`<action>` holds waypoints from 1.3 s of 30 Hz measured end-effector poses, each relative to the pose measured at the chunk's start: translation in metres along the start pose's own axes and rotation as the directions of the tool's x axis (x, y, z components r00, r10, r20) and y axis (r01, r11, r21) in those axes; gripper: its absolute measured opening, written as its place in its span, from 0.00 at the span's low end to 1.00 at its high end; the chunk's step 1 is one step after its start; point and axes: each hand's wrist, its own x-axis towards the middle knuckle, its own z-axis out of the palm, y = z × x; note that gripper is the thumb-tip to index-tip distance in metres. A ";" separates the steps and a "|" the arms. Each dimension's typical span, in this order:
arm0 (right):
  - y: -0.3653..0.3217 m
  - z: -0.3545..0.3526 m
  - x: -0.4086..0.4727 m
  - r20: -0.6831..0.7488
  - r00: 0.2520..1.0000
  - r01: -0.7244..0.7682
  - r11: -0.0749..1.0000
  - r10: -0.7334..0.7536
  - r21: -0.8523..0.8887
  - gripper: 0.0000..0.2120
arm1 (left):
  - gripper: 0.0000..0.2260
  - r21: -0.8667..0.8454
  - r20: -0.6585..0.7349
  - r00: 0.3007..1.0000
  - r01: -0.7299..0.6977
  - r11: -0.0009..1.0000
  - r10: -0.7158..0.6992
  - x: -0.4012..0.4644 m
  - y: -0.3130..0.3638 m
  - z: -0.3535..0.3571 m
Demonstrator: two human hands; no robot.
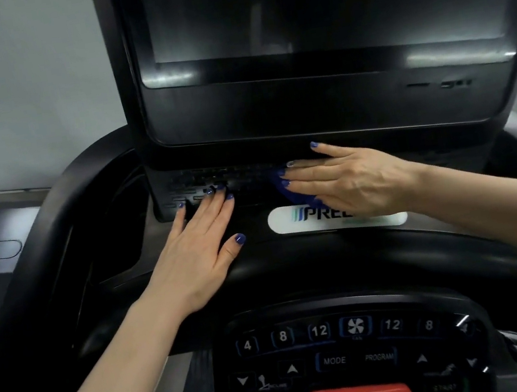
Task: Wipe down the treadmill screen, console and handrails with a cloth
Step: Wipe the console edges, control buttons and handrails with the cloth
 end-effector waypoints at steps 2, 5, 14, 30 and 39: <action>0.000 0.002 -0.001 -0.022 1.000 0.014 1.000 -0.014 -0.001 0.22 | 0.32 0.007 0.002 1.000 0.022 1.000 -0.022 0.000 0.002 0.001; -0.001 0.005 -0.001 -0.035 0.999 0.017 1.000 -0.016 0.022 0.21 | 0.32 0.023 0.002 1.000 0.027 0.999 -0.027 0.000 0.006 0.000; 0.007 0.006 -0.029 -0.014 0.999 -0.034 0.998 0.035 0.044 0.22 | 0.36 0.036 0.008 1.000 0.007 0.999 -0.008 0.007 0.027 0.003; 0.026 0.005 -0.094 0.032 0.993 -0.118 0.991 0.116 0.059 0.25 | 0.38 0.097 0.058 0.998 0.014 0.995 -0.019 0.022 0.057 0.003; 0.033 0.014 -0.118 -0.012 0.989 -0.144 0.985 0.146 0.098 0.23 | 0.34 0.097 0.089 0.996 -0.001 0.995 -0.008 0.028 0.077 0.008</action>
